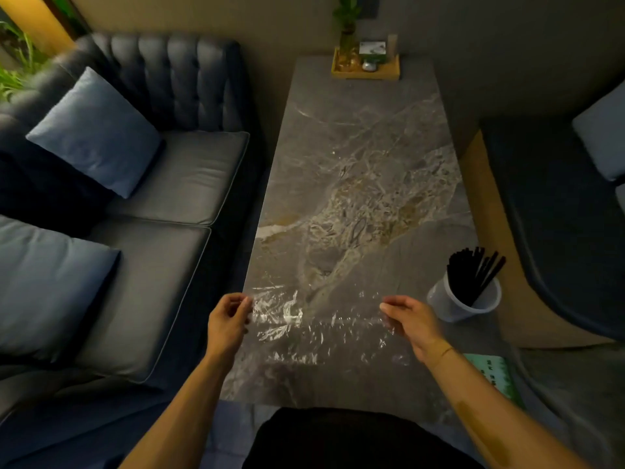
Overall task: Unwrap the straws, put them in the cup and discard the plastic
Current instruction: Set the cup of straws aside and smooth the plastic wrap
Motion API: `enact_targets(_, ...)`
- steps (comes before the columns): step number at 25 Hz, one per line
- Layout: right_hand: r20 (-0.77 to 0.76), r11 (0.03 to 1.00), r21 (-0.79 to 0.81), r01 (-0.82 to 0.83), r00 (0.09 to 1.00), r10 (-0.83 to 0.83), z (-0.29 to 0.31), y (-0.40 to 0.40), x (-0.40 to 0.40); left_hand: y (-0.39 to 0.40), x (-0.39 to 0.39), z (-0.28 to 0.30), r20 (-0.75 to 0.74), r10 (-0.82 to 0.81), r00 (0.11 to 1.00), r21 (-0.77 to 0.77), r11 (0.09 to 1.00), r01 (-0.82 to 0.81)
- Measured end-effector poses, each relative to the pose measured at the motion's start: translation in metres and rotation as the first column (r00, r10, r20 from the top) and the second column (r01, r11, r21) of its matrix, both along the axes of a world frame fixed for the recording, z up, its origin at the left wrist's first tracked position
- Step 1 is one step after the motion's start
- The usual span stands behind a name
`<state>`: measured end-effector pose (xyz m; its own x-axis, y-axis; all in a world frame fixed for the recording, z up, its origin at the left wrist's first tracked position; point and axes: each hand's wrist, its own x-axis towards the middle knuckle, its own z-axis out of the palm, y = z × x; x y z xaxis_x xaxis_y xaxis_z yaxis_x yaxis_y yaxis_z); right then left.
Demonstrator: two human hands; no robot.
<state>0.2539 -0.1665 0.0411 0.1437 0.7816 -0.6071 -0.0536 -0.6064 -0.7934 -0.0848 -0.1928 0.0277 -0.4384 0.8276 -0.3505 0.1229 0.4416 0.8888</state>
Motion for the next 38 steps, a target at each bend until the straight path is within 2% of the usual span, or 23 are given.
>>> enact_targets(5,0.089,0.996,-0.084,-0.016,0.996,0.023,-0.027,-0.009,-0.006,0.002,-0.017,-0.025,-0.008,-0.031,0.999,-0.086,0.996,0.03)
enact_targets(14,0.253,0.987,-0.162,-0.009,0.966,0.05,-0.071,-0.011,-0.014,0.009,-0.037,-0.058,-0.127,-0.221,0.967,-0.272,0.945,0.181)
enact_targets(18,0.359,0.984,-0.177,-0.006,0.931,0.07,-0.083,-0.017,-0.017,0.006,-0.037,-0.065,-0.134,-0.28,0.951,-0.317,0.921,0.226)
enact_targets(26,0.466,0.984,-0.17,-0.043,0.877,0.119,-0.083,-0.024,-0.015,0.005,-0.039,-0.068,-0.183,-0.336,0.924,-0.322,0.908,0.267)
enact_targets(31,0.507,0.995,-0.084,-0.048,0.858,0.085,-0.071,-0.044,0.003,0.012,-0.047,-0.055,-0.205,-0.272,0.94,-0.269,0.939,0.213)
enact_targets(34,0.554,0.997,-0.018,-0.079,0.829,0.076,-0.061,-0.064,0.023,0.033,-0.043,-0.039,-0.31,-0.367,0.877,-0.17,0.929,0.329)
enact_targets(38,0.749,0.989,0.078,-0.125,0.663,0.024,-0.032,-0.08,0.058,0.072,-0.005,-0.01,-0.424,-0.57,0.704,-0.093,0.801,0.592)
